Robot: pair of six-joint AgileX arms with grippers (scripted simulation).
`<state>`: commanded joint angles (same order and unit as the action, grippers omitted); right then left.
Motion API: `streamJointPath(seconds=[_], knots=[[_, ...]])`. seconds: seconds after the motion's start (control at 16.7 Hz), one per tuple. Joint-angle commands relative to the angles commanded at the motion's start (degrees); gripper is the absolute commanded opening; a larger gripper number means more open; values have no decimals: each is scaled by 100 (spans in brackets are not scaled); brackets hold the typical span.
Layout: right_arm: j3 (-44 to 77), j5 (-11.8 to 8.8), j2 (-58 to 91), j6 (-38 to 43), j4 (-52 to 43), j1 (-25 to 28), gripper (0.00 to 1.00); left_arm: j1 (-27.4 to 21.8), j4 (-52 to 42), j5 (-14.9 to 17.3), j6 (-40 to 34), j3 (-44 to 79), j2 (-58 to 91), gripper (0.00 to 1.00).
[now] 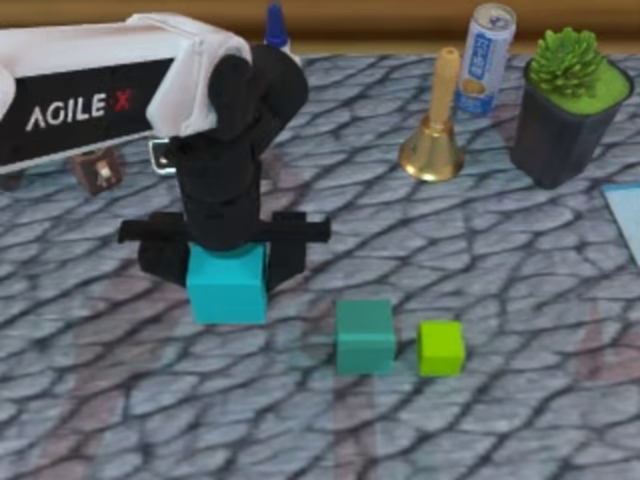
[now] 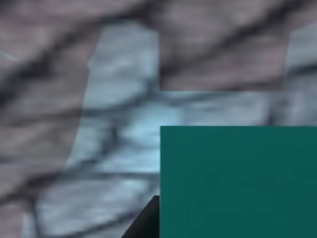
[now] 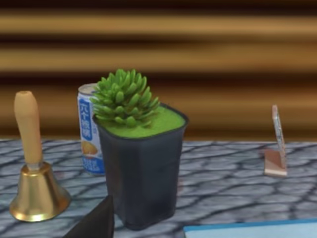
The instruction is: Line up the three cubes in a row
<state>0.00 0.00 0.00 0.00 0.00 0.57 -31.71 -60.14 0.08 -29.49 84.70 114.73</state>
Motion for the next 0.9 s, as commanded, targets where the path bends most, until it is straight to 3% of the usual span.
streamJointPath(seconds=[0.48,0.9], knots=[[0,0,0,0,0,0,100,-145,176,-7,-280,-364,-237,0],[0,0,0,0,0,0,100,-171,1488,0,-292,-1131,263,0]])
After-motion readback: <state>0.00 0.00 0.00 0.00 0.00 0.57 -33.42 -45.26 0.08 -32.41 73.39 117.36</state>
